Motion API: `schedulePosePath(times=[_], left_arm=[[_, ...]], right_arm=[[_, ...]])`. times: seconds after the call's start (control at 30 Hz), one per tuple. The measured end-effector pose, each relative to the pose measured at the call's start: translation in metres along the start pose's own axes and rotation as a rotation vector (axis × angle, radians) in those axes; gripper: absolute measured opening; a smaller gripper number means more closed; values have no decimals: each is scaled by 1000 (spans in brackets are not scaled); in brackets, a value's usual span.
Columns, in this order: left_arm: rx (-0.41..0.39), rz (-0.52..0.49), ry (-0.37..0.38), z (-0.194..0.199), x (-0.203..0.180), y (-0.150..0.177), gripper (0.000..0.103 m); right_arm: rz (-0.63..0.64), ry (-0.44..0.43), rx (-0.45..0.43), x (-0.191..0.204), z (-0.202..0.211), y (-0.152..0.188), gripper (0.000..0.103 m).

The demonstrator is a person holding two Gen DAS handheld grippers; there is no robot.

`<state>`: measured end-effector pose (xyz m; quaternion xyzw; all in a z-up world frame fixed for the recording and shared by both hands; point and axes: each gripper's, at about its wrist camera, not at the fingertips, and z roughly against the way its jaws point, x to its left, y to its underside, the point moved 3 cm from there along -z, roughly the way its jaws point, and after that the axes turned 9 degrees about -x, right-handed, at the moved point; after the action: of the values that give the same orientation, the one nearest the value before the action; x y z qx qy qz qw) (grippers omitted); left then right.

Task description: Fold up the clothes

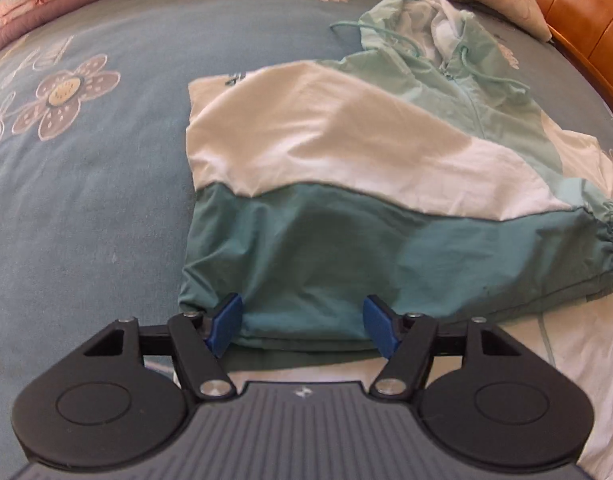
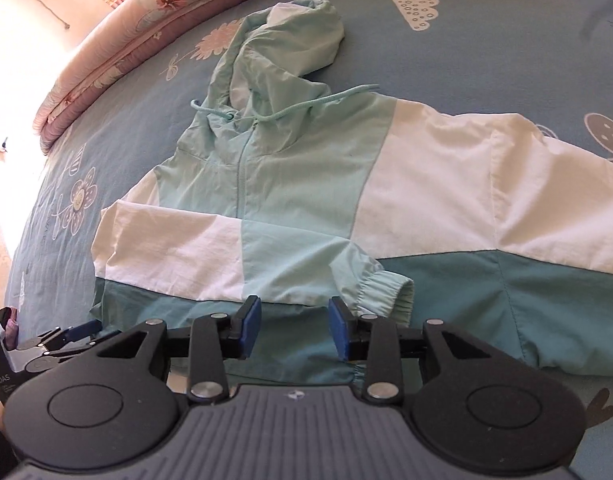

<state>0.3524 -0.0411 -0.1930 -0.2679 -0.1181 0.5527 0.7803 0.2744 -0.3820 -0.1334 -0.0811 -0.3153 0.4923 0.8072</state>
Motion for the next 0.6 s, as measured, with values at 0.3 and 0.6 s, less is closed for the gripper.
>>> schedulePosePath(times=[0.3,0.6], left_arm=[[-173,-69,-44,31,8,-10,67],[-43,-3,-21,19,37,-5,66]], right_arm=[[73,-112,72,62,-34,11,45],[156,-131,112,95,-48,14,47]])
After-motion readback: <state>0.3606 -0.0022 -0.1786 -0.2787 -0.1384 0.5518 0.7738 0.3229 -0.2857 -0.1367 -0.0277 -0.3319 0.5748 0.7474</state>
